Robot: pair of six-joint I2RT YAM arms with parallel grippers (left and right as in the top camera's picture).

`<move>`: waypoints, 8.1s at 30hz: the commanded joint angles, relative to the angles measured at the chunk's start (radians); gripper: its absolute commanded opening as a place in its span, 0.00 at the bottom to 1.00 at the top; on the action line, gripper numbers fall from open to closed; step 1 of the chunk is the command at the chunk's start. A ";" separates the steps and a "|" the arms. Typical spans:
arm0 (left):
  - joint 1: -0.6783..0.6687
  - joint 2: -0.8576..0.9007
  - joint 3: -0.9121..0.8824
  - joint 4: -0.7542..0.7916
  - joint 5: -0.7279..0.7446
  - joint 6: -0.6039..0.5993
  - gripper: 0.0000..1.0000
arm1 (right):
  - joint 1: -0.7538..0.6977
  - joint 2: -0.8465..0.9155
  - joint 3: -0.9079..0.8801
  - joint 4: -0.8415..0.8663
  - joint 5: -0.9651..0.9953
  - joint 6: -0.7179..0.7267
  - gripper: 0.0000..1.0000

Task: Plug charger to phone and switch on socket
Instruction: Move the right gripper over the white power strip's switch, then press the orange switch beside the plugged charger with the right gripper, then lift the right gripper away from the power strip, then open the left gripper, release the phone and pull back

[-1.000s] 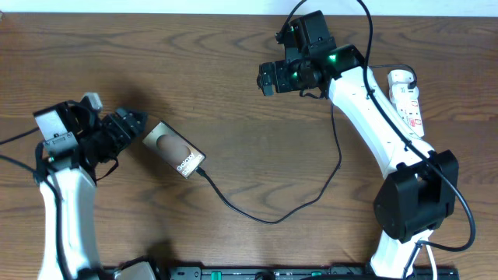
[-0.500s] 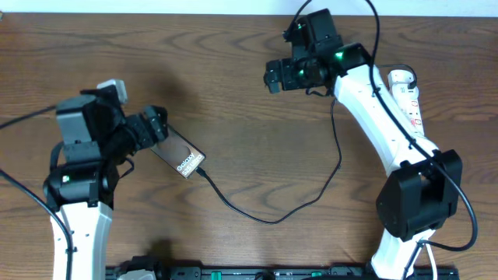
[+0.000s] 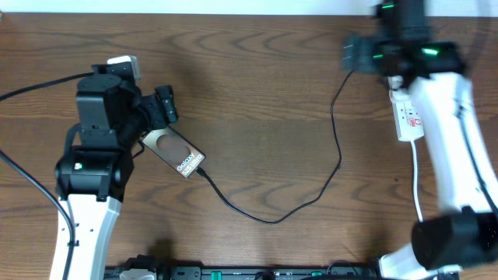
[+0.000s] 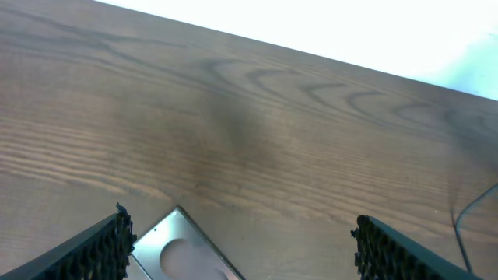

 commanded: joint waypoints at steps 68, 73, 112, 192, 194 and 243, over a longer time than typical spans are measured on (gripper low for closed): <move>-0.076 0.010 0.023 0.044 -0.068 -0.010 0.88 | -0.433 0.468 0.005 0.021 -0.416 -0.308 0.99; -0.076 0.010 0.023 0.042 -0.068 -0.010 0.88 | -0.432 0.497 0.005 0.021 -0.418 -0.307 0.99; -0.075 0.017 0.021 0.042 -0.068 -0.010 0.88 | -0.371 0.515 -0.048 0.048 -0.501 -0.244 0.99; -0.042 -0.617 -0.507 0.414 -0.015 -0.009 0.88 | -0.315 0.029 -0.021 0.023 -0.109 0.044 0.99; -0.021 -0.694 -0.641 0.584 0.016 -0.009 0.88 | -0.315 0.029 -0.021 0.023 -0.109 0.044 0.99; 0.021 -1.117 -1.119 0.467 0.014 0.167 0.88 | -0.315 0.029 -0.021 0.023 -0.109 0.044 0.99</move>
